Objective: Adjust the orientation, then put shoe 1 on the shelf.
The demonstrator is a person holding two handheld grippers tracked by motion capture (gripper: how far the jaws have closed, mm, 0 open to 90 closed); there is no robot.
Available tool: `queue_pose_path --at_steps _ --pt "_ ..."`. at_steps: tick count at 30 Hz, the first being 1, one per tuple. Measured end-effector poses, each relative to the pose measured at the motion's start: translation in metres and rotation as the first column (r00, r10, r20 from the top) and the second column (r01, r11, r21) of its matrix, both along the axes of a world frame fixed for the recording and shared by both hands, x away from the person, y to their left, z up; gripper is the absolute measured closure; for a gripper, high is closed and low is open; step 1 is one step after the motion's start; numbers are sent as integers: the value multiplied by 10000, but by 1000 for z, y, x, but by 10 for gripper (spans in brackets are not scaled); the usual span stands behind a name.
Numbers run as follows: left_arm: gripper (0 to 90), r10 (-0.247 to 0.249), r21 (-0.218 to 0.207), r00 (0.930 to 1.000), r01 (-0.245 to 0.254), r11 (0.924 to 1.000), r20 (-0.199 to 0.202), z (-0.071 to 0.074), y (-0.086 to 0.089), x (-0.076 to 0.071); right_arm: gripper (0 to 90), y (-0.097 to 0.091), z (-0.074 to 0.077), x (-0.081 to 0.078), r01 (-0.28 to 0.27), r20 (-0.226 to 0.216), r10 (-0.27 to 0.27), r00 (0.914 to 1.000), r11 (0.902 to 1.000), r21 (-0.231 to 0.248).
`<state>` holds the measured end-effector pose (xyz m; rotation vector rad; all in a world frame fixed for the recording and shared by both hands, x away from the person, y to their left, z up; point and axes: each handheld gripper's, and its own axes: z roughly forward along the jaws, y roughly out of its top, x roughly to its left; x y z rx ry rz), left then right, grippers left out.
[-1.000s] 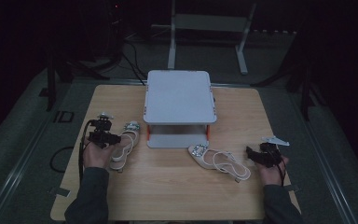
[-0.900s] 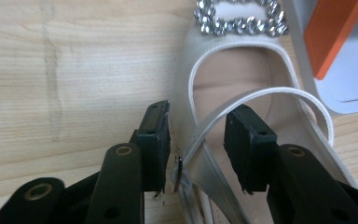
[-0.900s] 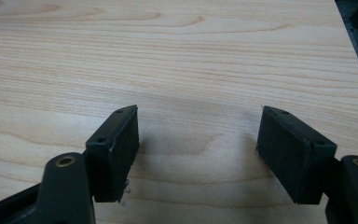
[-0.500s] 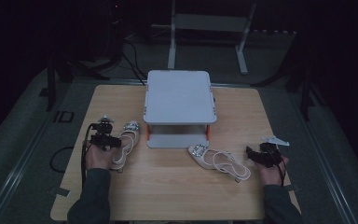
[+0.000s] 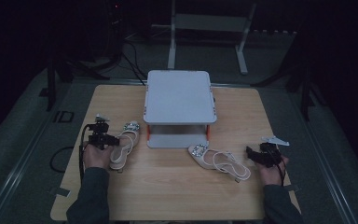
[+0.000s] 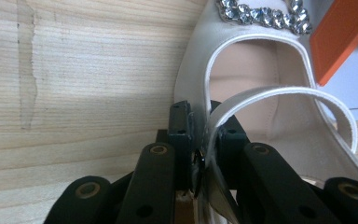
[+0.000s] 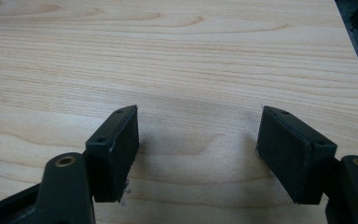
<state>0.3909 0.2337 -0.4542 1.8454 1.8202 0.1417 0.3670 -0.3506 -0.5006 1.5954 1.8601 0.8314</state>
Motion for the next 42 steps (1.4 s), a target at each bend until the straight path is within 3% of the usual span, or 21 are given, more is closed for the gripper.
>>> queue_pose_path --at_steps 13,21,42 --pt "814 347 -512 9989 -331 9981 302 9 6 0 293 0 0 1 1 -9 -1 10000 10000 -1" --pt "814 859 -945 9945 -800 9923 600 23 11 2 292 0 0 1 -2 -10 2 10000 10000 -1" --pt "811 1397 -1638 9856 -1228 9788 957 51 14 10 292 0 0 1 -14 -12 14 10000 10000 1"
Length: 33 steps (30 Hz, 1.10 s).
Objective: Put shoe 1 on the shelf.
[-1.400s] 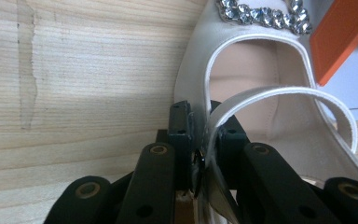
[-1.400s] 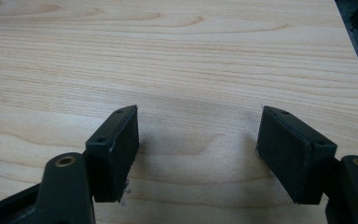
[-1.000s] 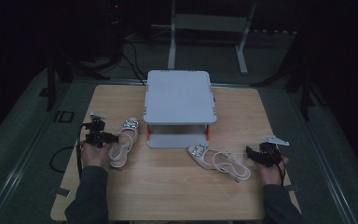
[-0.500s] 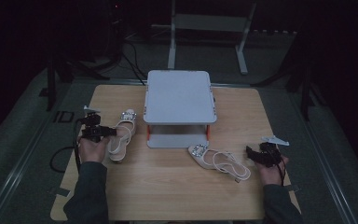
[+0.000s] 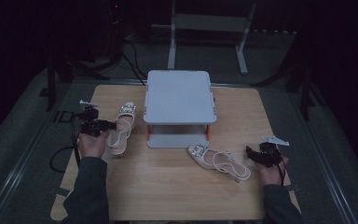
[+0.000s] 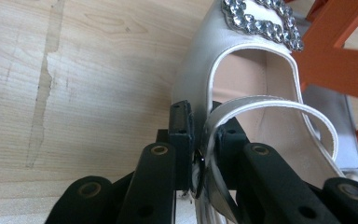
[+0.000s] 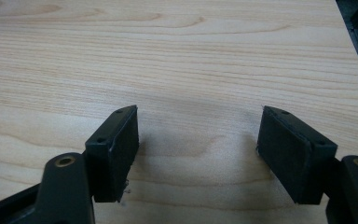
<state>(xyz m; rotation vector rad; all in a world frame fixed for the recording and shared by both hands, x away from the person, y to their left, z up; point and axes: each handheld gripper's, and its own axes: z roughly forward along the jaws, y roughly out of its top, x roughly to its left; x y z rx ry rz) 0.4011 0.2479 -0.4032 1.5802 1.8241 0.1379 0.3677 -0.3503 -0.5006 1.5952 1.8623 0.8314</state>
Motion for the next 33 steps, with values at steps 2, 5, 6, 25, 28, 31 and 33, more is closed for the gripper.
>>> queue_pose_path --at_steps 2,5,6,25,28,31,33 --pt "810 63 -75 10000 -62 10000 42 3 0 1 292 0 0 0 -4 1 4 10000 10000 3" --pt "812 156 -147 9999 -155 9998 74 9 1 3 292 0 0 0 -8 1 8 10000 10000 4" --pt "812 175 -153 9998 -174 9997 74 10 1 4 292 0 0 0 -10 -2 10 10000 10000 8" --pt "811 709 -722 9955 -663 9952 631 44 0 18 292 0 0 0 -31 -2 31 10000 10000 3" --pt "811 725 -779 9951 -672 9947 669 49 -1 19 292 0 0 0 -30 -2 30 10000 10000 3" --pt "811 715 -891 9952 -654 9939 674 55 -2 21 292 0 0 0 -30 -1 30 10000 10000 2" --pt "811 749 -848 9946 -688 9940 712 61 -4 23 292 0 0 0 -28 -3 28 10000 10000 5"
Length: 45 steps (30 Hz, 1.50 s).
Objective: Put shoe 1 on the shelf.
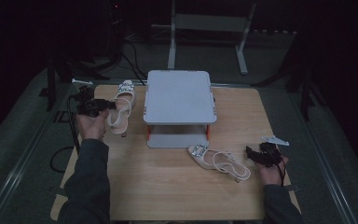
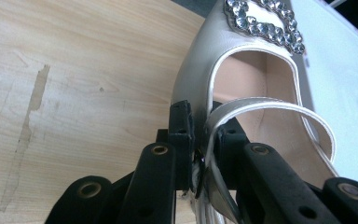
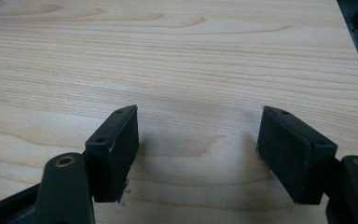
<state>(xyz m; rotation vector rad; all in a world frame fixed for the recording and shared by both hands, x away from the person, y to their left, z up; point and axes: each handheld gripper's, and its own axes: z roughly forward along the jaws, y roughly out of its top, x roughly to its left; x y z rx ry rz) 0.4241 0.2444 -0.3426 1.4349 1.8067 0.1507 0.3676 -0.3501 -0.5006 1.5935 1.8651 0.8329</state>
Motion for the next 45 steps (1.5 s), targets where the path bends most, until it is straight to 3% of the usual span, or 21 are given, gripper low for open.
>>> queue_pose_path --at_steps 15,18,21,29,43,45 --pt "810 -15 -643 10000 22 9979 99 44 -15 24 292 0 0 1 -21 13 20 10000 10000 9" --pt "809 -48 -795 10000 53 9968 69 50 -22 29 292 0 0 1 -29 27 29 10000 10000 -6" --pt "808 96 -578 10000 -97 9983 -26 56 -31 35 292 0 0 1 -28 26 28 10000 10000 1" --pt "808 110 -735 9999 -112 9972 -38 69 -60 48 292 0 0 1 -45 18 46 10000 10000 -20" --pt "804 -315 -708 9984 281 9971 -473 59 -110 71 292 0 0 2 -48 9 48 10000 10000 -2" --pt "804 -382 -501 9979 357 9981 -514 59 -116 73 291 0 0 2 -48 10 48 10000 10000 -4"
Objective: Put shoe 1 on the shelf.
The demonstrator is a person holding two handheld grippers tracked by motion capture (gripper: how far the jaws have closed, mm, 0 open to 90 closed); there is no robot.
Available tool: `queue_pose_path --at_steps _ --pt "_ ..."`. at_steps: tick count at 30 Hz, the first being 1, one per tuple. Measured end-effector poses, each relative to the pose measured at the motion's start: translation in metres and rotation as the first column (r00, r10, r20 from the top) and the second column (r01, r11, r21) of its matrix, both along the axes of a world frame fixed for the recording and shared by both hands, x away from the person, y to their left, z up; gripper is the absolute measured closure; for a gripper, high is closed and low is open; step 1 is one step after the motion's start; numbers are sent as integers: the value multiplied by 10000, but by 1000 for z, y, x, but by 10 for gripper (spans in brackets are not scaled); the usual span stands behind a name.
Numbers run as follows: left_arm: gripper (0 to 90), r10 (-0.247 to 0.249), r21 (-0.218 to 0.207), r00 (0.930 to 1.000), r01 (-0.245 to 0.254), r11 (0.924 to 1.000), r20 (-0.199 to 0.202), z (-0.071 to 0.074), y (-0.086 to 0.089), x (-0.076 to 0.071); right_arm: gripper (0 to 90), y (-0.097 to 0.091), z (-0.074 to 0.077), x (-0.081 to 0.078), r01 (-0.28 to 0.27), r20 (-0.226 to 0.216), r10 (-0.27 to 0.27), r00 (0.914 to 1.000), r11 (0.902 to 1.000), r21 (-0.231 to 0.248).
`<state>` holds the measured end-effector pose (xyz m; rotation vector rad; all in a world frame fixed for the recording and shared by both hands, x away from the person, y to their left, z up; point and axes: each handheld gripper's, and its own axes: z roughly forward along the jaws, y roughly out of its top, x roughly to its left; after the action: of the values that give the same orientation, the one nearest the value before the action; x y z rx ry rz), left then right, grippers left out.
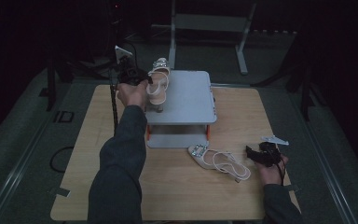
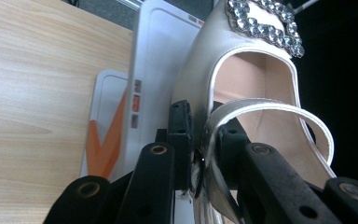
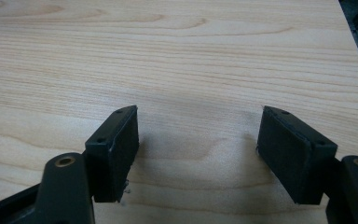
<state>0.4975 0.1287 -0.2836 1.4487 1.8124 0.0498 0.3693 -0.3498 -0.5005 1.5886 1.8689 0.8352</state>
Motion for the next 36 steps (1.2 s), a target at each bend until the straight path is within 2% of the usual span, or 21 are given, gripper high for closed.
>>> queue_pose_path --at_steps 3,6,14,26,32,34,36 --pt "802 13 95 10000 -13 10000 -39 0 -6 4 291 0 0 0 -19 12 19 10000 10000 -15" --pt "802 -73 10 10000 73 10000 -65 -1 -12 7 291 0 0 0 -31 1 31 10000 10000 -10" --pt "800 271 45 9994 -270 9996 -228 -10 -23 15 291 0 0 1 -46 2 46 10000 10000 -7" --pt "789 529 409 9986 -528 9978 -23 -13 -33 19 291 0 0 1 -66 -5 66 10000 10000 -6" --pt "792 1136 125 9934 -1138 9934 139 -15 -35 16 291 0 0 1 -65 -5 65 10000 10000 -5" --pt "793 1221 196 9923 -1225 9923 205 -14 -37 15 291 0 0 1 -61 4 61 10000 10000 1" --pt "794 1488 155 9884 -1493 9887 317 -14 -37 12 291 0 0 1 -63 1 63 10000 10000 1"
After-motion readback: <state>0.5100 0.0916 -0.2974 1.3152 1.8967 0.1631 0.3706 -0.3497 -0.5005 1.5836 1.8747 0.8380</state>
